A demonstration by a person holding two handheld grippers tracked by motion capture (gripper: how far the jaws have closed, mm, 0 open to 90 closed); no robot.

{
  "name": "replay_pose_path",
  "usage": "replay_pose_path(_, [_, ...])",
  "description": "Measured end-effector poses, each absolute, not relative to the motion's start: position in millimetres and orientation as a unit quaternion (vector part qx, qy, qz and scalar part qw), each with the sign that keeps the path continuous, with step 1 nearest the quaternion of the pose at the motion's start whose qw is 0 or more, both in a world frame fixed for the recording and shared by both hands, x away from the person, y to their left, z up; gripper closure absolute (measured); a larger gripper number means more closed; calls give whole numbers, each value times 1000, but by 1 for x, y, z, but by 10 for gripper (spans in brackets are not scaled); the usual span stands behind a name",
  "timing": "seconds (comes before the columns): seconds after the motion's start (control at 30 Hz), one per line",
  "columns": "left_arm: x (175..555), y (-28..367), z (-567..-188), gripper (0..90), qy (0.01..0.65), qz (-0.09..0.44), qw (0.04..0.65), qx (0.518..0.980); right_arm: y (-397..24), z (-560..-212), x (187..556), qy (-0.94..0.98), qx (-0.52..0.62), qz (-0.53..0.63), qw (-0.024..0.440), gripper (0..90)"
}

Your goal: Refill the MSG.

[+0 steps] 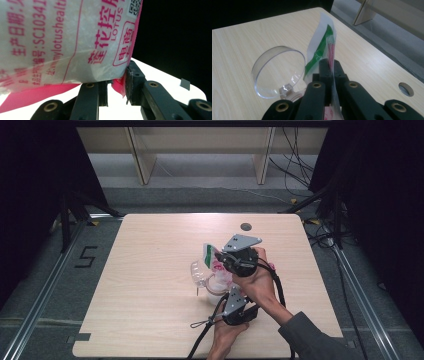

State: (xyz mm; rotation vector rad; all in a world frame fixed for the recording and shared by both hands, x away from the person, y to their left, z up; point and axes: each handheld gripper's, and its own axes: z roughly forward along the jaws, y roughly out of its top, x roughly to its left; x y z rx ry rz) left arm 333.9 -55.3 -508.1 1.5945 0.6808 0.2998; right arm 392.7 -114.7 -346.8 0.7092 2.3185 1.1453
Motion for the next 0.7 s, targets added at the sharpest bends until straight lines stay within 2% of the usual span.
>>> replay_pose_path(0.5, [334,-56,-509,741,292,129,642,697,-114,-348,393,843,261,415,220,900])
replay_pose_path(0.53, [334,-56,-508,741,294,129,642,696,-114,-348,394,841,257,417,231,900])
replay_pose_path(0.57, [334,-55,-507,741,295,133,634,703,-115,-347,393,840,267,418,218,900])
replay_pose_path(0.7, [334,-55,-508,741,296,131,637,700,-114,-349,394,842,257,416,229,900])
